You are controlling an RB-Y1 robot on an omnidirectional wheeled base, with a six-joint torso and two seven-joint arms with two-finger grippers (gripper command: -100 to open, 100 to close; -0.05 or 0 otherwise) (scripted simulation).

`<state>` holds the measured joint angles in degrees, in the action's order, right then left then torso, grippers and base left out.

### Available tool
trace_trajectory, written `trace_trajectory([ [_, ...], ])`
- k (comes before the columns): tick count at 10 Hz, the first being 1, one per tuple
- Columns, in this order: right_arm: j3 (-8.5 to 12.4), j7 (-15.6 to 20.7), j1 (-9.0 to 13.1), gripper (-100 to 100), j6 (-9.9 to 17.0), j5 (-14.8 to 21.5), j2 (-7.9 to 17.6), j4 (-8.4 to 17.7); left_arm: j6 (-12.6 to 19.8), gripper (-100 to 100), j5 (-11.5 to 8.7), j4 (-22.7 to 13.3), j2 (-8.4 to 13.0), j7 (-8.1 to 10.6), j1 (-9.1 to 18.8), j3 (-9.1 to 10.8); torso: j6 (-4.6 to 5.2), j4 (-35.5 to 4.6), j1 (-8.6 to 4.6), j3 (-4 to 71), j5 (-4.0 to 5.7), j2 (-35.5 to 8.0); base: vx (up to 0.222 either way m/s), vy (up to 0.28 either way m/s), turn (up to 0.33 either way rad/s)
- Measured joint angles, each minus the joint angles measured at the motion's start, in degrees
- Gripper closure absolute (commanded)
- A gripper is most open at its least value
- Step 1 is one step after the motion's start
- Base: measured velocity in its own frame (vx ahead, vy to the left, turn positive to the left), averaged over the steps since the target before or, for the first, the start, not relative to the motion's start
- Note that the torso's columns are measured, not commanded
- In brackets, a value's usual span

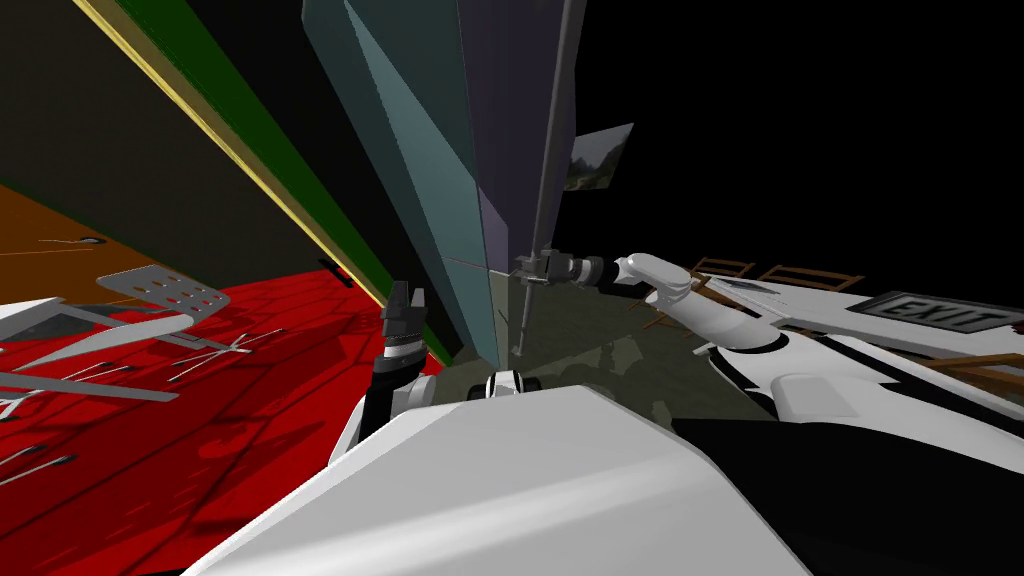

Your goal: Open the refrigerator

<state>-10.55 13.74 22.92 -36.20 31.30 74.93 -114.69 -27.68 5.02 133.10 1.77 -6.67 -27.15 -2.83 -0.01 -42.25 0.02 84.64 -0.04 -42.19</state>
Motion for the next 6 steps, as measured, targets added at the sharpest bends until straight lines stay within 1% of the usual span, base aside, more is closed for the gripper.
trace_trajectory([
  [1, 0.2, 0.0, 0.1, 100, 0.2, 0.0, 0.0, 0.2, 0.0, 0, 0.0, 0.0, 0.0, 0.00, 0.0, 0.01, -0.02, 0.0, -0.20, -0.1, 0.10, -0.1, 0.015, -0.125, 0.046],
  [2, 0.2, 0.0, 0.5, 100, -0.1, -0.3, -0.2, 0.1, 0.0, 0, 0.0, 0.0, 0.0, 0.00, 0.0, 0.02, -0.02, 0.0, -0.48, -0.3, 0.18, -0.3, 0.020, -0.226, 0.110],
  [3, 0.4, 0.0, 0.3, 100, -0.9, -0.8, -0.3, -0.7, 0.0, 0, 0.0, 0.0, 0.0, 0.00, 0.0, 0.03, 0.07, -0.1, -0.64, -0.3, 0.25, -0.3, 0.014, -0.250, 0.046],
  [4, 0.4, 0.2, 0.2, 100, -1.5, -0.9, -0.5, -1.4, 0.0, 0, 0.0, 0.0, 0.0, 0.00, 0.0, 0.03, 0.14, 0.0, -0.60, -0.2, 0.26, -0.2, -0.007, -0.292, 0.044],
  [5, 0.2, 0.2, 0.4, 100, -2.1, -1.2, -0.7, -1.9, 0.0, 0, 0.0, 0.0, 0.0, 0.00, 0.0, 0.04, 0.12, 0.0, -0.52, -0.1, 0.23, -0.1, 0.046, -0.330, 0.078],
  [6, -0.3, 0.3, 0.7, 100, -3.0, -1.3, -1.2, -2.4, 0.0, 0, 0.0, 0.0, 0.0, 0.00, 0.0, 0.04, 0.07, 0.0, -0.39, 0.1, 0.18, 0.1, 0.001, -0.381, 0.093],
])
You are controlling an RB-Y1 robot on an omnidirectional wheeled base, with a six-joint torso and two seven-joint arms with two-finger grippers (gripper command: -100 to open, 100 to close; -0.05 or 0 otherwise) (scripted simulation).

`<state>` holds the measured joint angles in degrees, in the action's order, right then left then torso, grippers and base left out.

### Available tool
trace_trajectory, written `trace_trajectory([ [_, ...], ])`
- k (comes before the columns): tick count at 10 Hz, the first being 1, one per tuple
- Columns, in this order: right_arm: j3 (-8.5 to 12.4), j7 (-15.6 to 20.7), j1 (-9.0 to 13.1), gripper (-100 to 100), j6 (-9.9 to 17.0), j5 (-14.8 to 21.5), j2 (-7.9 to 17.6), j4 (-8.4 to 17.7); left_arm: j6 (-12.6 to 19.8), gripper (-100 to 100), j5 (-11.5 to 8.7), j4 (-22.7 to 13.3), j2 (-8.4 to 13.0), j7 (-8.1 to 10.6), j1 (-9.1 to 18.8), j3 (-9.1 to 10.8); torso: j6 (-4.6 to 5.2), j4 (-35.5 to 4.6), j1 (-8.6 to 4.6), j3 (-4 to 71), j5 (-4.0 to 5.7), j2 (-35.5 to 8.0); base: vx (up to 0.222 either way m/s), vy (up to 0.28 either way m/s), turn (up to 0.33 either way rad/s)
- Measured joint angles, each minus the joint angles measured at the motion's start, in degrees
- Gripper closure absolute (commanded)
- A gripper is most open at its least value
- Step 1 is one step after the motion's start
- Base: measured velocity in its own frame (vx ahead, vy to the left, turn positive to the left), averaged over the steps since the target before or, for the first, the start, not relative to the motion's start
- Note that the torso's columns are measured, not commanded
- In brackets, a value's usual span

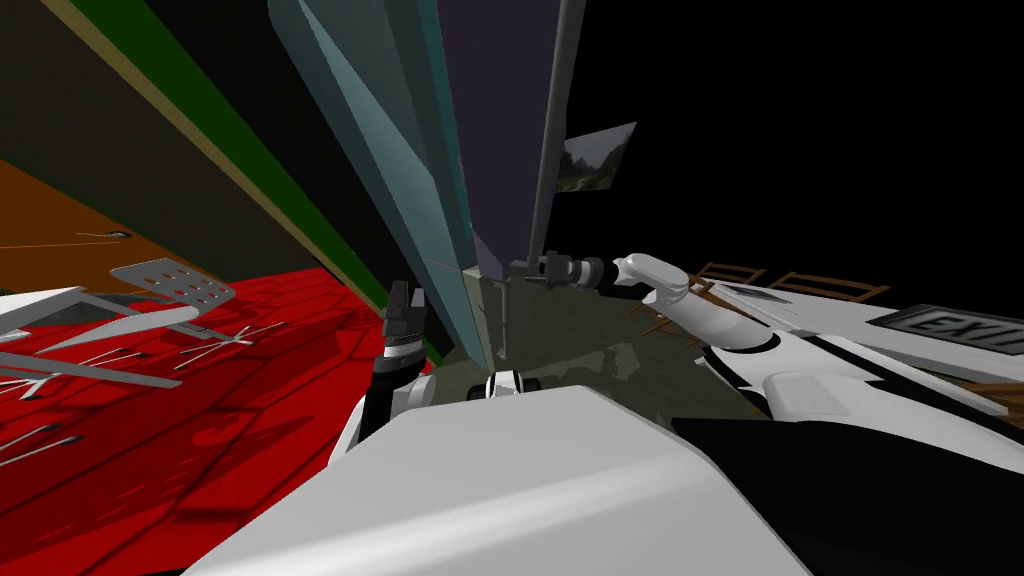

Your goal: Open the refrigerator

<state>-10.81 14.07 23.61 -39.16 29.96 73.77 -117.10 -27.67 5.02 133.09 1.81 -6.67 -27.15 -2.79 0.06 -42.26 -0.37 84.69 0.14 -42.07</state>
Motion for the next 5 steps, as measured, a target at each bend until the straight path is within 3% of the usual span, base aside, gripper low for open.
trace_trajectory([
  [3, -1.4, -0.5, 1.9, 100, -2.2, -0.7, -0.8, -2.4, 0.0, 0, 0.0, 0.0, 0.0, 0.00, 0.0, 0.01, -0.05, -0.1, 0.26, 0.2, -0.12, 0.1, 0.024, -0.408, 0.077],
  [5, -1.2, -0.3, 1.8, 100, -3.7, -1.6, -1.2, -4.2, 0.0, 0, 0.0, 0.0, 0.0, -0.02, -0.1, 0.10, 0.02, -0.1, 0.39, 0.1, -0.15, 0.0, 0.000, -0.387, 0.102],
])
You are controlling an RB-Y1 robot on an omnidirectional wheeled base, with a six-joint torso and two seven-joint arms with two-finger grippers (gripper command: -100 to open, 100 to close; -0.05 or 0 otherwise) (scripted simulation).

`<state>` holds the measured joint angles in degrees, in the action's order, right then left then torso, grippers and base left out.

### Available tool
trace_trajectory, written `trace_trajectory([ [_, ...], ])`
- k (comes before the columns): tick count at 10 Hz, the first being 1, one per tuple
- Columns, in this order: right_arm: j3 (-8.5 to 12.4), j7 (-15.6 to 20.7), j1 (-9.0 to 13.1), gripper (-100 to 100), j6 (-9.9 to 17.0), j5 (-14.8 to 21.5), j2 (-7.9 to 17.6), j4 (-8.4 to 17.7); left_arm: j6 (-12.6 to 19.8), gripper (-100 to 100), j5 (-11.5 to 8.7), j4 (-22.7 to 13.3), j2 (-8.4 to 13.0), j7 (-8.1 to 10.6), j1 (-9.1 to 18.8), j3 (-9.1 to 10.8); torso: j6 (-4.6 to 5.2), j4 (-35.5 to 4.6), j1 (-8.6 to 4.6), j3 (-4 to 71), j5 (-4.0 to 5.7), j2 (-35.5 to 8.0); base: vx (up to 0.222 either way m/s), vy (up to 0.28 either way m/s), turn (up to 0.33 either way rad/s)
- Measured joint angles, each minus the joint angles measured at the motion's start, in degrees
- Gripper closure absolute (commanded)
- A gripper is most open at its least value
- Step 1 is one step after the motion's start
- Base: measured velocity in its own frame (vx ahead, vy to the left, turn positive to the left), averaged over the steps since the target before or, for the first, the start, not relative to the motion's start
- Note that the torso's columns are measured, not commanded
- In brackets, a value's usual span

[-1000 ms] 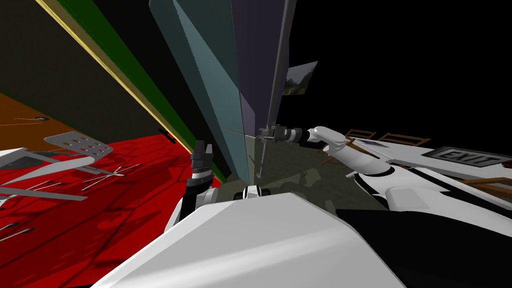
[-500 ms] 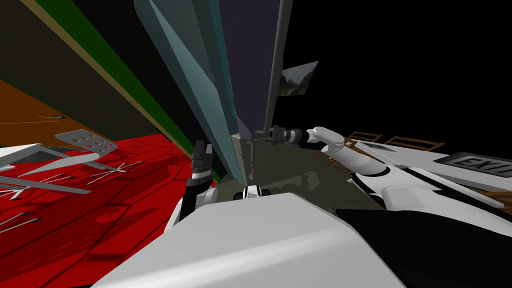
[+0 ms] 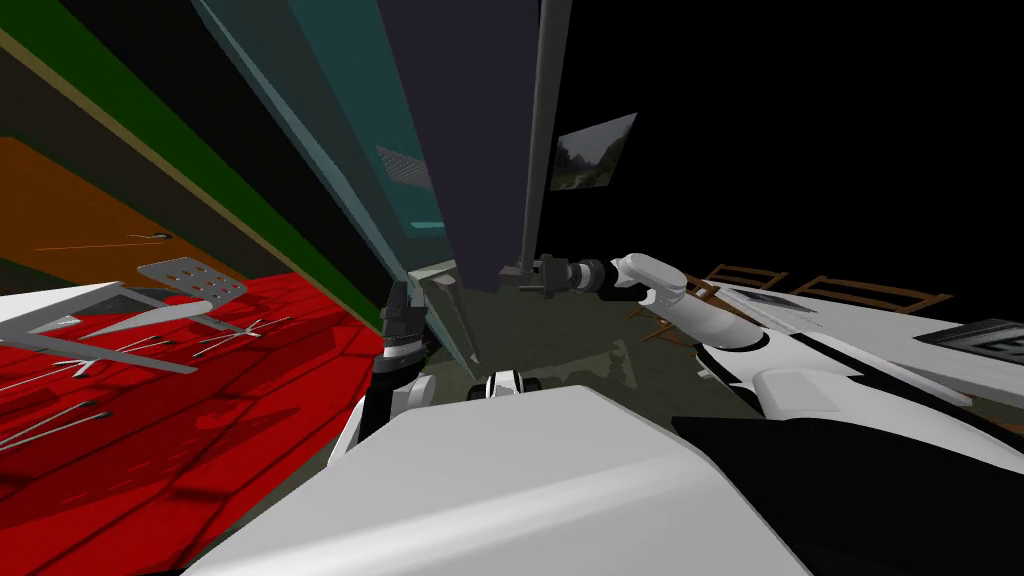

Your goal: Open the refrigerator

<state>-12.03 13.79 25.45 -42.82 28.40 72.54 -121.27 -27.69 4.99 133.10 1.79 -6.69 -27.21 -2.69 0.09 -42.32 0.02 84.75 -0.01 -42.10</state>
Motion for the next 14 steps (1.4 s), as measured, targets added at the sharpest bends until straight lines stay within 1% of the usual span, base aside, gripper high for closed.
trace_trajectory([
  [1, 0.3, 0.1, -0.2, 100, -0.2, -0.4, -0.1, -1.2, 0.0, 0, 0.0, 0.0, 0.0, -0.01, 0.0, 0.03, 0.04, 0.0, -0.03, -0.2, 0.03, -0.3, -0.012, -0.171, 0.040],
  [2, 0.5, 0.1, -0.3, 100, -0.3, -0.5, -0.1, -1.3, 0.0, 0, 0.0, -0.1, -0.1, -0.03, -0.2, 0.13, 0.08, 0.0, 0.53, -0.3, -0.08, -0.3, 0.019, -0.150, 0.092],
  [3, 0.3, 0.1, -0.3, 100, -0.2, -0.6, -0.2, -1.5, 0.0, 0, -0.1, -0.1, -0.1, -0.06, -0.4, 0.26, 0.16, -0.1, 0.36, -0.2, -0.09, -0.2, 0.103, -0.242, 0.139],
  [4, 0.0, 0.2, -0.3, 100, -0.9, -0.9, -0.5, -2.0, 0.0, 0, -0.1, -0.2, -0.1, -0.10, -0.6, 0.47, 0.36, -0.2, -0.31, 0.0, 0.15, 0.0, 0.084, -0.191, 0.082],
  [6, 0.1, 0.1, -0.4, 100, -2.1, -1.6, -0.4, -3.1, -0.1, 0, -0.3, -0.4, -0.3, -0.18, -1.4, 1.12, 0.84, -0.4, -1.22, 0.2, 0.56, 0.1, 0.057, -0.241, 0.103],
  [7, -0.4, 0.2, 0.1, 100, -2.5, -1.7, -0.9, -3.6, -0.1, 0, -0.4, -0.6, -0.4, -0.22, -1.9, 1.54, 1.05, -0.4, -1.65, 0.3, 0.80, 0.1, 0.034, -0.197, 0.074],
  [8, -0.2, 0.3, 0.0, 100, -3.0, -2.1, -0.8, -3.6, -0.3, 0, -0.6, -0.5, -0.5, -0.23, -2.4, 2.02, 1.36, -0.4, -1.69, 0.4, 0.86, 0.2, 0.063, -0.218, 0.091],
  [9, 0.2, 0.6, -0.8, 100, -3.6, -2.5, -0.9, -3.9, -0.7, 0, -0.8, -0.4, -0.7, -0.24, -2.9, 2.64, 1.65, -0.3, -1.89, 0.4, 0.87, 0.3, 0.051, -0.157, 0.078],
  [10, -0.2, 0.8, -0.5, 100, -3.8, -2.4, -1.2, -3.9, -1.1, 0, -1.0, -0.3, -0.9, -0.26, -3.5, 3.29, 1.82, -0.3, -1.79, 0.5, 0.90, 0.5, 0.014, -0.054, 0.013],
  [11, 0.5, 0.9, -1.3, 100, -4.1, -2.8, -0.9, -4.2, -1.5, 0, -1.3, -0.2, -1.1, -0.27, -4.1, 3.88, 1.85, -0.3, -1.60, 0.5, 0.84, 0.4, 0.008, -0.004, -0.048],
  [12, 0.1, 0.8, -0.9, 100, -4.0, -2.6, -1.1, -4.3, -1.8, 0, -1.5, -0.1, -1.3, -0.28, -4.6, 4.47, 1.78, -0.3, -1.49, 0.5, 0.77, 0.4, 0.053, -0.092, 0.043],
  [13, -0.3, 0.4, -0.4, 100, -4.0, -2.8, -1.0, -4.9, -2.3, 0, -1.7, 0.2, -1.5, -0.29, -5.0, 5.07, 1.72, -0.3, -1.84, 0.5, 0.75, 0.4, 0.057, -0.132, 0.043],
  [14, -0.3, 0.5, -0.4, 100, -4.3, -2.9, -1.2, -5.3, -2.8, 0, -2.0, 0.4, -1.7, -0.31, -5.4, 5.71, 1.82, -0.2, -2.09, 0.5, 0.86, 0.5, 0.044, -0.191, 0.078],
])
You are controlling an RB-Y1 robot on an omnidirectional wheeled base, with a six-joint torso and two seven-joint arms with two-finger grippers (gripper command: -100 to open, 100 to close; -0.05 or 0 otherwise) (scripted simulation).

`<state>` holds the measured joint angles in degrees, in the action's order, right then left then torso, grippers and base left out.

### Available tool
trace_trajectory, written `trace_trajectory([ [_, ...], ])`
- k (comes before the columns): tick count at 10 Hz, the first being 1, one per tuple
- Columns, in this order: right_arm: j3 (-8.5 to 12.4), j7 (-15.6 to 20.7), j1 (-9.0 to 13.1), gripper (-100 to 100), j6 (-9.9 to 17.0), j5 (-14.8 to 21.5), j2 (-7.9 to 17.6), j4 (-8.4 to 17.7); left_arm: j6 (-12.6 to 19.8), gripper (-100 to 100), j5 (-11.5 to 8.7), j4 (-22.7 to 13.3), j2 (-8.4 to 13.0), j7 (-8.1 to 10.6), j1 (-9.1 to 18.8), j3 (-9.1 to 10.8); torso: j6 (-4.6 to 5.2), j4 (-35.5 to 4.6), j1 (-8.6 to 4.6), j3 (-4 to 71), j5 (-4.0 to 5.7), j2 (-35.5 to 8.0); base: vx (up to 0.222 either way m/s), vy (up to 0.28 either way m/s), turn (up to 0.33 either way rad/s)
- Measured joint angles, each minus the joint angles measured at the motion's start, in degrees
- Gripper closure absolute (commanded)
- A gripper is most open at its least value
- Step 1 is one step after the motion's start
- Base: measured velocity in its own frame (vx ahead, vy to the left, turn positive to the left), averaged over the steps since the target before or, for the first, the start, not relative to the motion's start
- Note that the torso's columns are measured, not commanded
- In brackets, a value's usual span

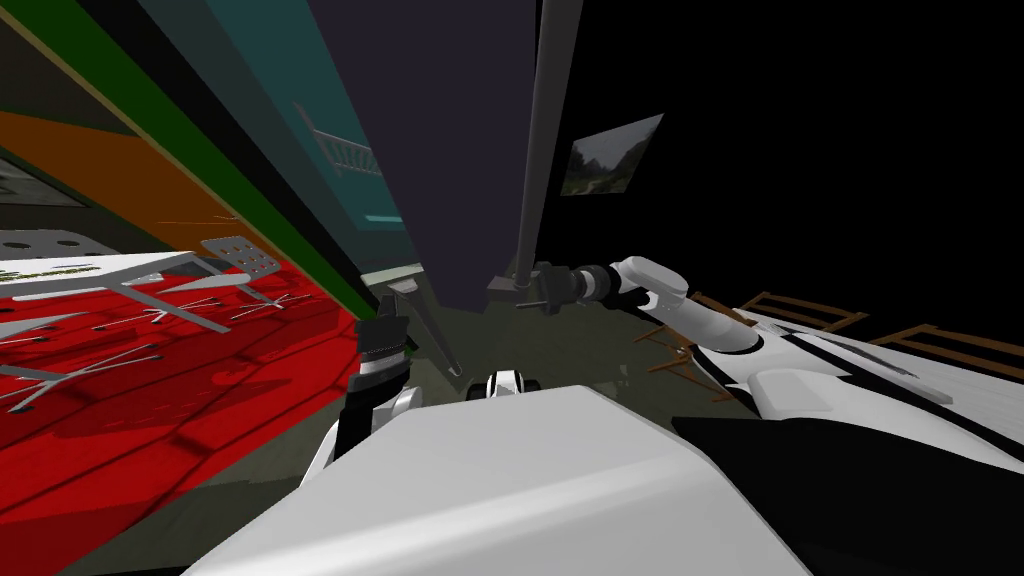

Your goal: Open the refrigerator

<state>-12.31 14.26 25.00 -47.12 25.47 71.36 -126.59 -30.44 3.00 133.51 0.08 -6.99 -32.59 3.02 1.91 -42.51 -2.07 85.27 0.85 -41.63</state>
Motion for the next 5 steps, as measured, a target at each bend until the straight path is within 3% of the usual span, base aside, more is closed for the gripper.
trace_trajectory([
  [2, -0.6, 0.3, 0.8, 100, -1.0, -0.2, -0.6, 0.1, -0.9, 0, -0.6, 0.4, -0.5, -0.03, -0.9, 1.40, 0.22, 0.0, -0.24, 0.1, 0.16, 0.1, 0.021, -0.135, 0.043],
  [5, 0.0, 0.3, 0.2, 100, -1.2, -0.6, -0.4, -0.4, -2.1, 0, -1.5, 0.6, -1.4, -0.08, -2.5, 3.36, 0.08, -0.1, 0.32, 0.0, 0.02, -0.1, 0.009, -0.044, -0.009],
])
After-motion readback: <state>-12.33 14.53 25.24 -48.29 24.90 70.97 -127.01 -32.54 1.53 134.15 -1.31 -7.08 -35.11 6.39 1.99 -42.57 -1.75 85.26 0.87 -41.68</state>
